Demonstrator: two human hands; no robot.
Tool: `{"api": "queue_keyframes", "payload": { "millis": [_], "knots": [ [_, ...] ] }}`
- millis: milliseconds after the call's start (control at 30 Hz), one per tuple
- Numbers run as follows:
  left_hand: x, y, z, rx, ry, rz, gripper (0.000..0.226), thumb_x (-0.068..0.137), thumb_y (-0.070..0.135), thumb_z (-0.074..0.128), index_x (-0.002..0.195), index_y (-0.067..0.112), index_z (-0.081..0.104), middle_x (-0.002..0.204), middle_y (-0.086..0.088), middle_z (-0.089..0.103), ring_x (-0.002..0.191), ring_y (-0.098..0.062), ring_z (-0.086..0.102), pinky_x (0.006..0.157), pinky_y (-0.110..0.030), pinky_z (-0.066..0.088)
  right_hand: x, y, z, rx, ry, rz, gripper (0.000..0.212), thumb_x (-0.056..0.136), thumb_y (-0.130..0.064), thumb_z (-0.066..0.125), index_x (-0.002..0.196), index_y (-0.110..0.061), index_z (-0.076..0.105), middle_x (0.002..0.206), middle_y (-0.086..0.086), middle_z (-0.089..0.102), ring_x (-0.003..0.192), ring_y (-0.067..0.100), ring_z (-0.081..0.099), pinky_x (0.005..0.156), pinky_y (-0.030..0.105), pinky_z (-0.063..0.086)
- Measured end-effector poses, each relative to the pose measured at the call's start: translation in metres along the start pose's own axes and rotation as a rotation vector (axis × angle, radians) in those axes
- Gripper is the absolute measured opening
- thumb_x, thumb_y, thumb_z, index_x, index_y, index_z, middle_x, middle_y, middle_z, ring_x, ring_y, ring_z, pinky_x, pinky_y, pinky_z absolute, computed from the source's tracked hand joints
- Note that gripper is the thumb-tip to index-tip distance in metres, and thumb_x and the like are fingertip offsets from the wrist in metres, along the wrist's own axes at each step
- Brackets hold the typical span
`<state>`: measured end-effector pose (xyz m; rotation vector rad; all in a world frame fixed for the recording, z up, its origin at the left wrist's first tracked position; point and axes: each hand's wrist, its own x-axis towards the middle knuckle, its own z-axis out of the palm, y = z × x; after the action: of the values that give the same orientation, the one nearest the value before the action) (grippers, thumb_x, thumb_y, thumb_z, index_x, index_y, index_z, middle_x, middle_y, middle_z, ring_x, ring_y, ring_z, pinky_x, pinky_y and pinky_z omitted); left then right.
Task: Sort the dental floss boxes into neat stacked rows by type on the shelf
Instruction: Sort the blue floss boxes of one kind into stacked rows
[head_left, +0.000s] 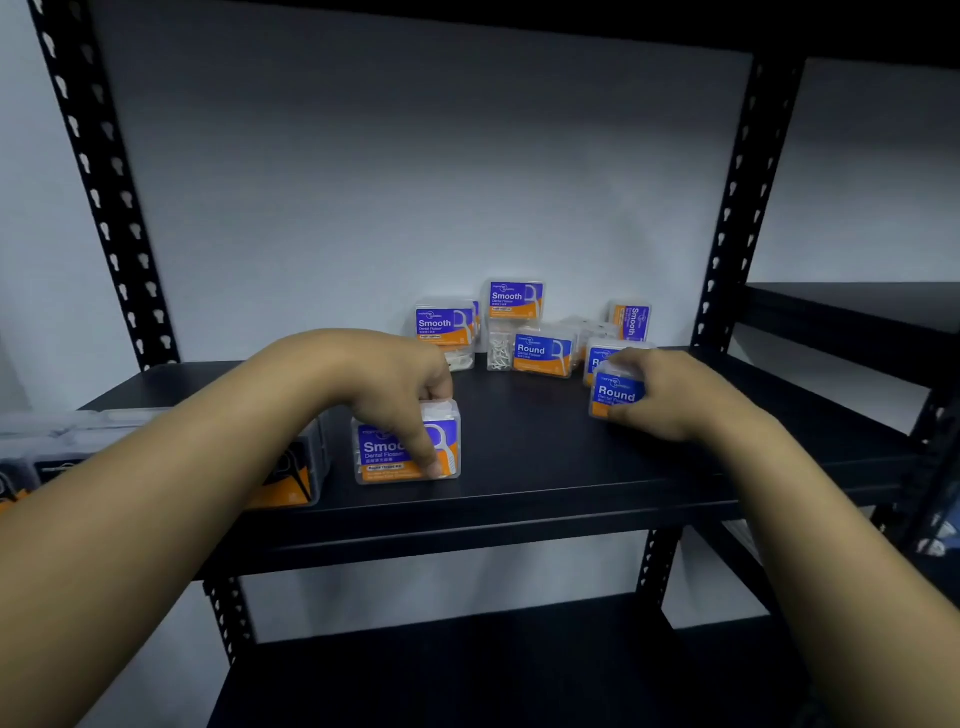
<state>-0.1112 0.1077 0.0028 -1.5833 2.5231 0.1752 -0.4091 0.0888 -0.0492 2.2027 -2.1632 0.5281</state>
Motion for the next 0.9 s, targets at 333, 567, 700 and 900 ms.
{"api": "queue_keyframes", "payload": {
  "millis": [333,567,700,900],
  "knots": [
    [-0.001,0.0,-0.001,-0.018,0.0,0.003,0.037,0.067,0.048,0.089,0.092,0.026,0.073,0.085,0.011,0.076,0.077,-0.007,0.072,0.077,-0.032,0.062,0.001,0.006,-0.002,-0.103,0.055,0.134,0.071,0.082,-0.053,0.072,0.143,-0.023,0.052,0.138,0.008,0.057,0.124,0.03,0.056,0.099,0.047,0.052],
    [0.0,-0.001,0.0,-0.019,0.003,-0.006,0.036,0.068,0.049,0.088,0.092,0.028,0.071,0.088,0.011,0.075,0.079,-0.007,0.071,0.076,-0.03,0.061,0.01,-0.04,-0.004,0.033,0.384,-0.133,0.07,0.085,-0.046,0.067,0.147,-0.023,0.046,0.137,0.007,0.053,0.122,0.03,0.056,0.091,0.045,0.053],
    [-0.001,-0.003,0.002,0.014,0.026,-0.006,0.042,0.067,0.056,0.086,0.093,0.027,0.069,0.089,0.011,0.074,0.08,-0.009,0.07,0.076,-0.031,0.059,0.033,-0.081,0.0,0.048,0.318,-0.3,0.061,0.085,-0.044,0.066,0.14,-0.022,0.052,0.13,0.006,0.059,0.12,0.029,0.058,0.09,0.043,0.053],
    [-0.009,-0.007,-0.002,-0.052,0.09,0.05,0.041,0.07,0.051,0.086,0.096,0.028,0.065,0.091,0.01,0.074,0.082,-0.011,0.07,0.075,-0.031,0.057,0.082,-0.127,0.008,0.007,0.218,-0.425,0.064,0.082,-0.044,0.068,0.14,-0.023,0.052,0.13,0.003,0.061,0.119,0.027,0.058,0.092,0.041,0.053]
  ]
}}
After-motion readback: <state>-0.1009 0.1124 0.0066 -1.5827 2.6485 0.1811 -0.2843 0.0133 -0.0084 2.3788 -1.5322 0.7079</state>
